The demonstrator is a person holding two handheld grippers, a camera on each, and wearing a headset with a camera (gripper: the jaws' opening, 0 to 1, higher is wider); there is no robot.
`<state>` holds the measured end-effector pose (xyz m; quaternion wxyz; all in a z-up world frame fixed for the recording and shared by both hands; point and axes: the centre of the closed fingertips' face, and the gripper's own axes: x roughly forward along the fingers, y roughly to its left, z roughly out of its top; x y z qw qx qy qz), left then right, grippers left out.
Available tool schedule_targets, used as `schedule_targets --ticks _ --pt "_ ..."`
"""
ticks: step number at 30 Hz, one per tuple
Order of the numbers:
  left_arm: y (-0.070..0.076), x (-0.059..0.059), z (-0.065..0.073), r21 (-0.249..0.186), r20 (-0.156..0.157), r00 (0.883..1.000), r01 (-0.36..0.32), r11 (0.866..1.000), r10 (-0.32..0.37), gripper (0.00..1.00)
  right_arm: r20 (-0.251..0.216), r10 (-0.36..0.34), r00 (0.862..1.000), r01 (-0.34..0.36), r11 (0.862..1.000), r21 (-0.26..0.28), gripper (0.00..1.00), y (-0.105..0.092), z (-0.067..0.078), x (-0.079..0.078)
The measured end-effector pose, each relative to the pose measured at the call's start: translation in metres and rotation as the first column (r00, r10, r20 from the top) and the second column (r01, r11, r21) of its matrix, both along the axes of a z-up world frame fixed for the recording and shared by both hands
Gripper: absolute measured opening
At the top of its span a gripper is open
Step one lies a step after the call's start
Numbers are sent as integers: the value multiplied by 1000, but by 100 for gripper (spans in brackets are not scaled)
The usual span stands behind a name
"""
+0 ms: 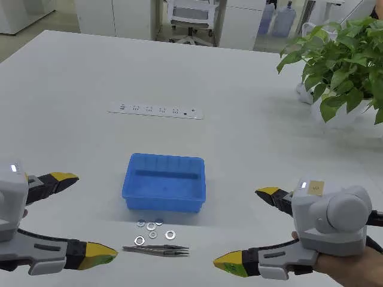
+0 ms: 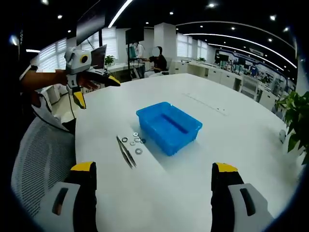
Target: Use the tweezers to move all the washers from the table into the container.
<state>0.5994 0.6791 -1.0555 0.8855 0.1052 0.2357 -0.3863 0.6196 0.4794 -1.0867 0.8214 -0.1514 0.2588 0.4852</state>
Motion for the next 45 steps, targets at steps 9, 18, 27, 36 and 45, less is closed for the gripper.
schedule_targets --ticks 9,18,27,36,45 --pt "0 0 0 1 1 1000 1 1000 -1 100 1 3 1000 -3 1000 3 100 2 0 -1" --pt "-1 0 1 1 5 1000 4 1000 -4 100 9 5 1000 -5 1000 8 100 2 2 0" --pt "-1 0 2 5 11 1000 10 1000 -10 100 18 7 1000 -8 1000 14 100 2 4 0" --pt "-2 0 1 8 11 1000 18 1000 -18 100 24 10 1000 -11 1000 16 99 3 5 1" --pt "-2 -1 1 14 13 1000 23 1000 -23 99 26 13 1000 -13 1000 14 99 2 5 0"
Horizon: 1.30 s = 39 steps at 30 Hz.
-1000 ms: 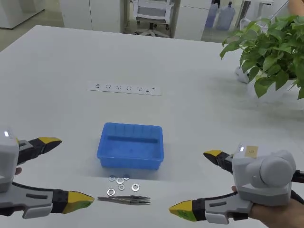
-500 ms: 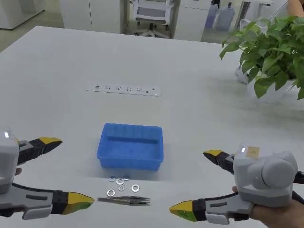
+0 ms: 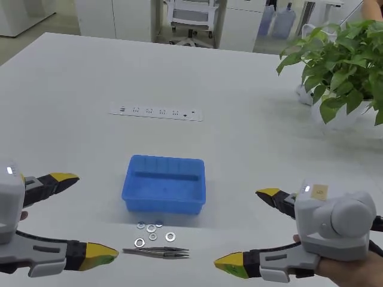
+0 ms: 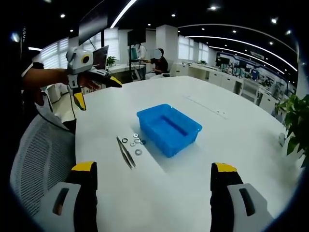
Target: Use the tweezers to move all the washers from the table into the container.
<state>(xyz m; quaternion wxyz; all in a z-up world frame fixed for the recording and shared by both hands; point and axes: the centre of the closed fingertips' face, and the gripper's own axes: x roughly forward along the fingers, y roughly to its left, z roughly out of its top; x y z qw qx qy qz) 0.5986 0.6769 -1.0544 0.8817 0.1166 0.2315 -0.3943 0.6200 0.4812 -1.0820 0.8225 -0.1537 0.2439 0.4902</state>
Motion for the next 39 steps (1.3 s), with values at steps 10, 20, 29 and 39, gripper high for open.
schedule_targets --ticks 10,20,29,39 --pt "0 0 1 5 2 1000 6 1000 -6 99 7 10 1000 -10 1000 1 98 1 1 1" --pt "0 0 -2 21 -1 1000 20 1000 -20 99 10 16 1000 -16 1000 -1 97 0 1 1" --pt "-2 -2 -6 39 -6 999 43 998 -43 97 18 29 999 -29 1000 -4 94 2 1 2" --pt "-5 -6 -16 97 -19 993 115 989 -114 85 31 119 992 -118 992 -38 80 13 -2 -4"
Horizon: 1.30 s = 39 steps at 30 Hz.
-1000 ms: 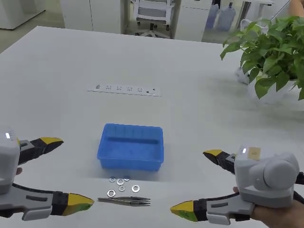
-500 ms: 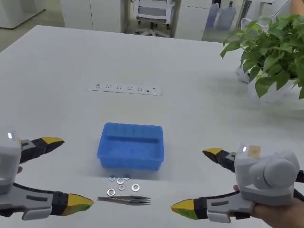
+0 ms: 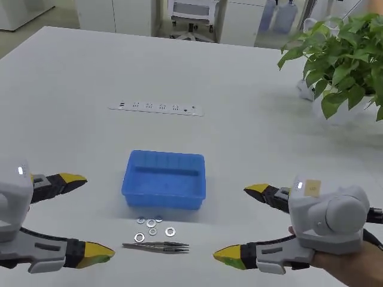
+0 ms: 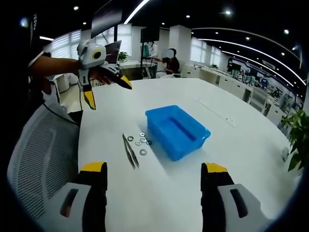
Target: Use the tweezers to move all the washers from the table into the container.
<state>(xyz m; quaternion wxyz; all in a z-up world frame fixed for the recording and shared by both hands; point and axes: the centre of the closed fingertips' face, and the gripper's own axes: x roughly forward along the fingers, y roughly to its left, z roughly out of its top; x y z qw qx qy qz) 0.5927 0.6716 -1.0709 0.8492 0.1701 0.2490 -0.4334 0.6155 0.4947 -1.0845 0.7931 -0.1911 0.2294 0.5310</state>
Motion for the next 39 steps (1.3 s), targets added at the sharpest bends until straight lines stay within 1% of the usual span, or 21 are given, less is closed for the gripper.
schedule_targets --ticks 4,8,10,14,19,22,23,24,25,27,29,31,32,34,36,37,39 --pt "-3 -2 -7 17 -20 999 28 999 -27 81 -1 43 999 -43 999 -15 74 6 -4 -3" --pt "-6 -4 -14 31 -35 998 60 998 -59 76 -7 95 995 -95 995 -40 69 12 -11 -8" --pt "-7 -5 -18 32 -48 996 76 997 -74 73 -8 124 992 -124 991 -51 66 15 -14 -10" --pt "-10 -6 -25 44 -60 993 101 994 -98 70 -13 165 986 -166 984 -68 61 20 -20 -13" --pt "-13 -6 -32 66 -64 988 144 987 -140 64 -20 217 976 -218 972 -91 54 26 -27 -16" --pt "-15 -6 -38 81 -74 983 171 982 -165 59 -19 250 968 -251 962 -107 49 30 -31 -18" --pt "-16 -6 -40 88 -72 981 184 979 -178 57 -19 262 965 -262 958 -114 48 31 -33 -18" --pt "-17 -6 -42 96 -79 979 194 976 -187 56 -18 270 963 -270 956 -118 47 32 -34 -18" --pt "-17 -7 -44 100 -85 977 203 974 -195 54 -17 285 958 -285 950 -128 46 34 -36 -18" --pt "-19 -7 -47 112 -90 973 223 968 -214 50 -20 300 954 -299 943 -145 45 35 -40 -18" --pt "-20 -9 -53 123 -108 966 249 961 -236 44 -24 327 945 -326 931 -164 42 37 -45 -20" --pt "-21 -8 -57 132 -111 963 261 956 -248 42 -27 339 940 -339 925 -172 40 39 -48 -21" --pt "-21 -9 -59 136 -121 959 272 953 -256 40 -30 350 936 -350 920 -176 39 41 -50 -21" --pt "-22 -9 -64 144 -129 955 286 947 -269 37 -32 367 930 -366 912 -183 37 45 -53 -22" --pt "-23 -9 -66 153 -136 950 300 942 -280 33 -36 373 927 -373 910 -183 34 47 -54 -22" --pt "-23 -9 -70 163 -145 945 315 935 -293 32 -38 386 922 -386 904 -186 34 51 -57 -22" --pt "-24 -9 -74 175 -155 939 332 927 -307 30 -42 399 916 -399 896 -196 31 54 -61 -22"
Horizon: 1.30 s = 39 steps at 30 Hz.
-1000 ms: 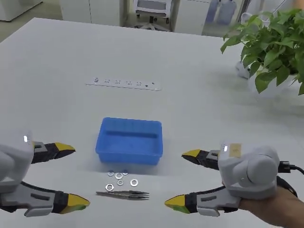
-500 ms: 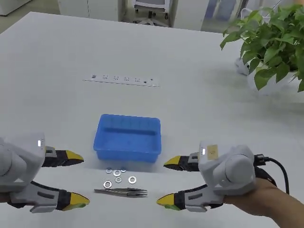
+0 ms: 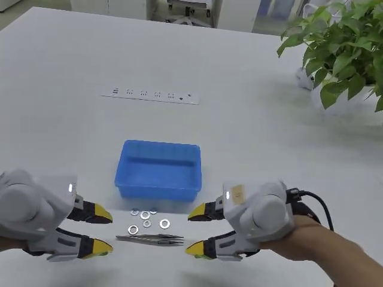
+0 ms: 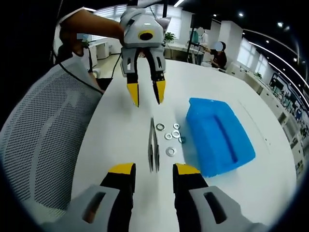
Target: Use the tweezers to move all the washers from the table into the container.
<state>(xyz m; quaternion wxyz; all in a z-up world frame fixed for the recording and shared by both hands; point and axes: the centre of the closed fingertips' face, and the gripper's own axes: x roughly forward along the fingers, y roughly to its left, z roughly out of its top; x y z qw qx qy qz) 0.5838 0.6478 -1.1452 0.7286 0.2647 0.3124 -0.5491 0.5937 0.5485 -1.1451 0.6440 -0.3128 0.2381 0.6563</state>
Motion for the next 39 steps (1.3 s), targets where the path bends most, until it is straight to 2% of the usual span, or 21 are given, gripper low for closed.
schedule_targets --ticks 8,12,21,31,39 --pt "-1 2 -16 45 -19 998 56 997 -56 26 -12 45 999 -46 998 -39 25 9 -14 -2" --pt "-3 2 -23 58 -43 996 77 995 -75 23 -22 55 998 -57 997 -59 23 15 -22 -2" --pt "-5 5 -33 77 -70 993 104 992 -98 17 -49 48 998 -51 997 -62 18 26 -30 1" --pt "-9 12 -33 75 -66 992 111 991 -106 8 -65 50 997 -54 996 -70 12 28 -36 0" --pt "-10 10 -34 84 -66 990 132 988 -127 6 -64 47 997 -51 996 -70 12 29 -37 1"
